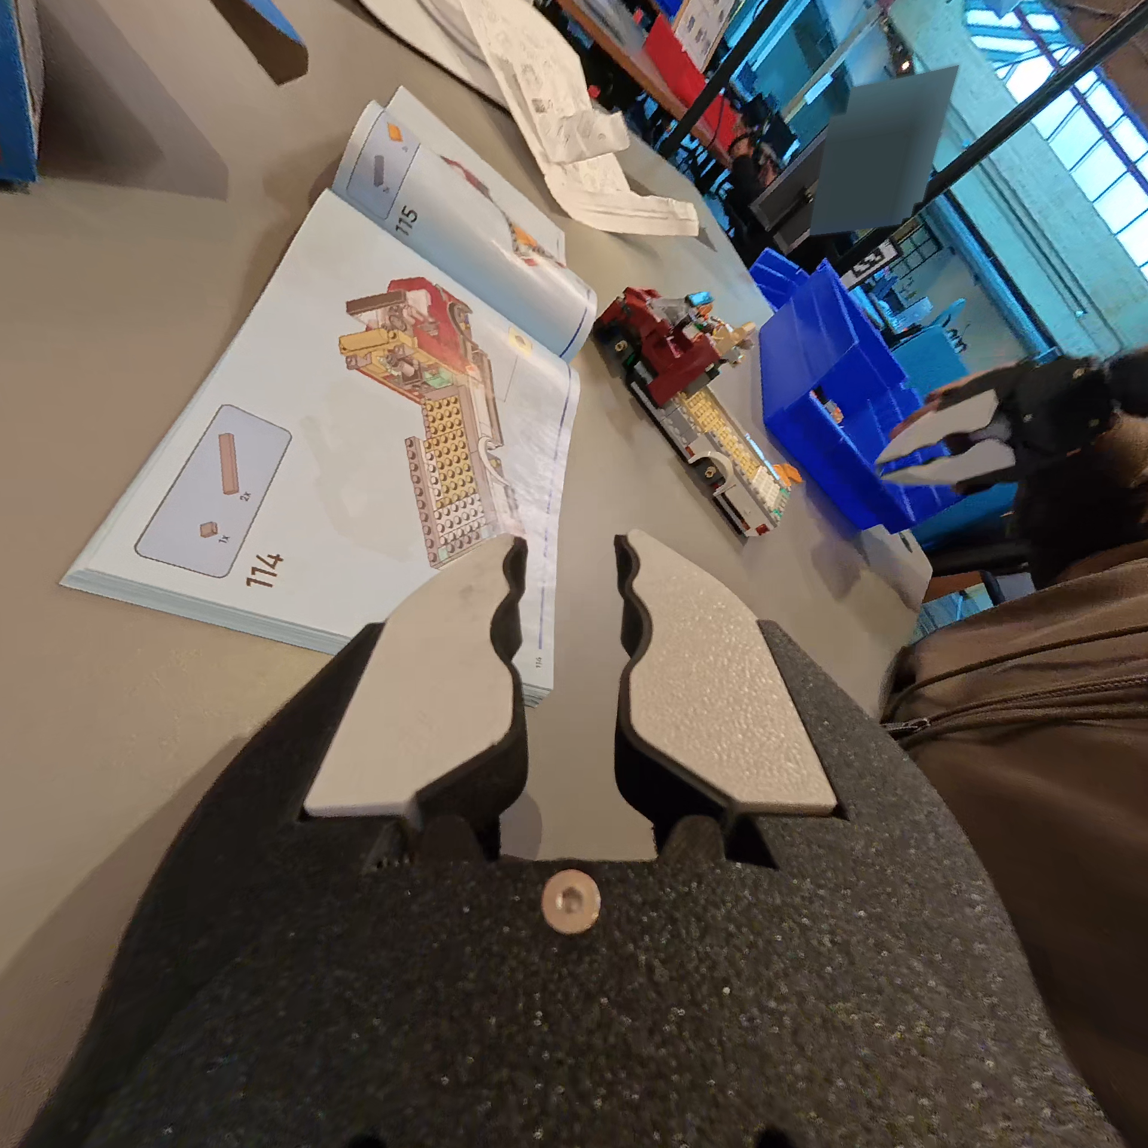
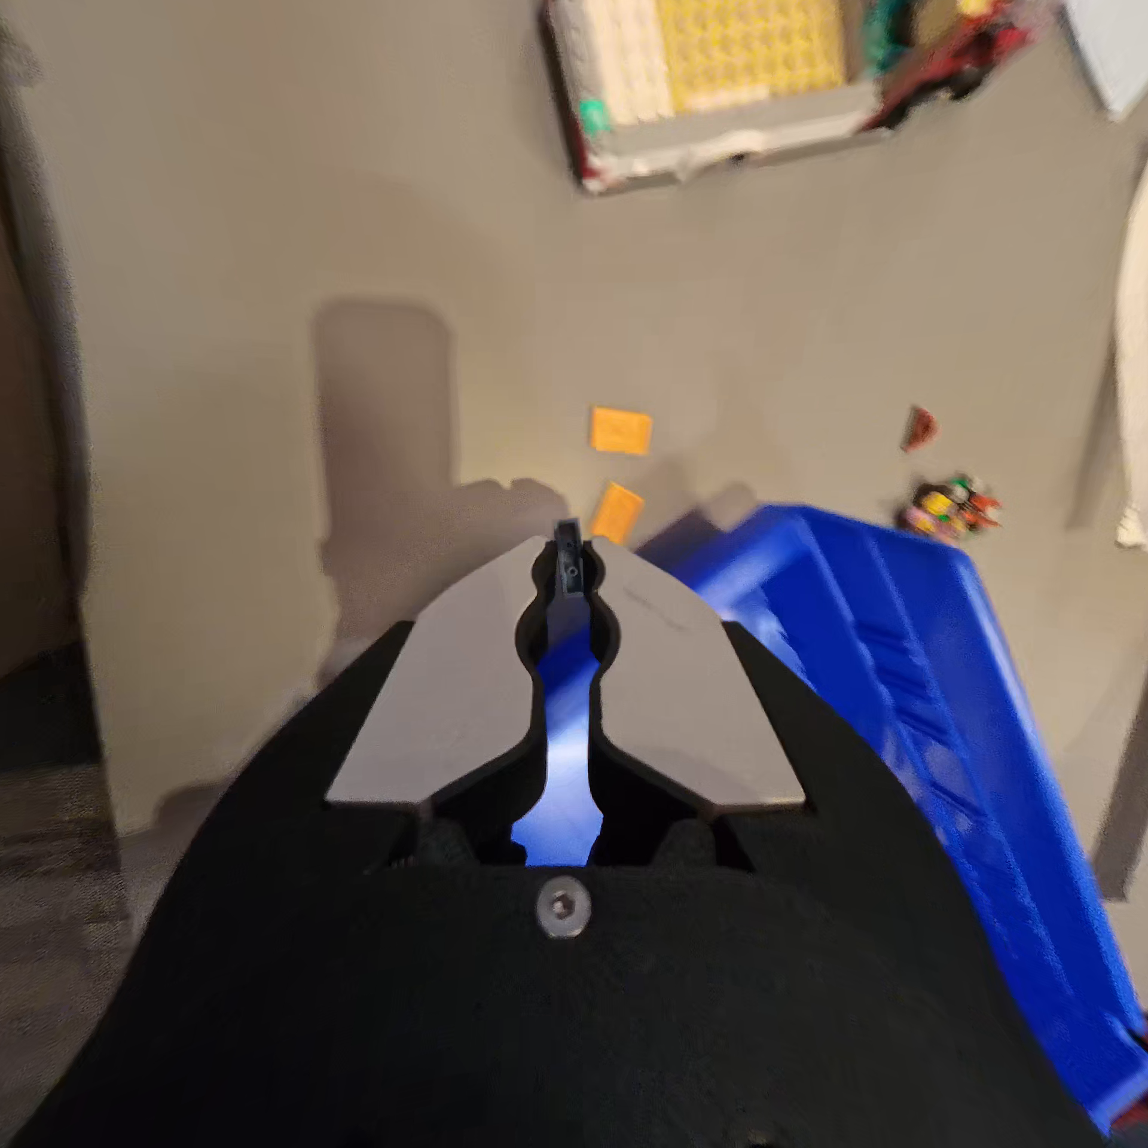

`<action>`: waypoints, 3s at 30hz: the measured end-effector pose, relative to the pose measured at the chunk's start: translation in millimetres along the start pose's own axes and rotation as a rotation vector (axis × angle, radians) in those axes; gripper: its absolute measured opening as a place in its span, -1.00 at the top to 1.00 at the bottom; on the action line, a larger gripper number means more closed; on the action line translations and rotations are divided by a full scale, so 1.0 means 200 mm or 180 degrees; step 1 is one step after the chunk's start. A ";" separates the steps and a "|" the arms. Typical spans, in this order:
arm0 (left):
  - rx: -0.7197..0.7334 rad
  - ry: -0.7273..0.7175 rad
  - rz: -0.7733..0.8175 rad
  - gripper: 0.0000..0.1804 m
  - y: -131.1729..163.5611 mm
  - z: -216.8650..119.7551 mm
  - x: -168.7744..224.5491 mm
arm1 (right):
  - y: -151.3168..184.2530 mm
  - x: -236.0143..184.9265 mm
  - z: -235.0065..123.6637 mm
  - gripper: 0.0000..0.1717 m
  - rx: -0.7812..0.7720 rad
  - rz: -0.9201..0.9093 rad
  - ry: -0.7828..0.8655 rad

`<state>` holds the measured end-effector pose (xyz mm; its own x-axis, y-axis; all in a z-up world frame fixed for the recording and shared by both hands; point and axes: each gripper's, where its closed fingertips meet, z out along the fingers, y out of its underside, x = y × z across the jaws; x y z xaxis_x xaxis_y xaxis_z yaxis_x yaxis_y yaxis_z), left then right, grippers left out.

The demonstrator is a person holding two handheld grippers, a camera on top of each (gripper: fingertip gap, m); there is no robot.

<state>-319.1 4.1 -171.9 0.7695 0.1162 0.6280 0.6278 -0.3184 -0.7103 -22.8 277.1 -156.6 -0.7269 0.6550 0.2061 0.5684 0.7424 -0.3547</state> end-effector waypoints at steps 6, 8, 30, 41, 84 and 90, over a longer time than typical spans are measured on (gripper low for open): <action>0.0080 0.0225 0.0047 0.69 0.00 -0.02 0.06 | -0.08 -0.21 0.27 0.91 -0.0262 -0.0056 -0.0186; 0.0025 0.0264 0.0065 0.68 0.02 -0.02 0.07 | -0.07 -0.24 0.33 0.90 -0.0375 -0.0031 -0.0204; 0.0479 0.0638 0.0513 0.60 -0.03 -0.05 0.27 | -0.36 0.16 0.25 0.65 0.0525 0.0701 0.0749; 0.0407 0.0656 0.1353 0.18 0.06 0.26 0.58 | -0.70 0.51 0.27 0.63 0.0801 0.0232 0.0999; -0.1469 0.0150 0.1483 0.15 0.38 0.73 0.53 | -0.65 -0.01 0.50 0.54 0.0876 0.0715 0.0034; -0.1319 0.0207 0.1282 0.14 0.37 0.67 0.53 | -0.77 0.04 0.44 0.51 0.1024 0.0029 0.0440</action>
<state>-175.7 119.9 -199.9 0.9211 -0.1442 0.3617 0.1788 -0.6687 -0.7217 -149.7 155.5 -181.4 -0.6508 0.6906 0.3153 0.4081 0.6685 -0.6218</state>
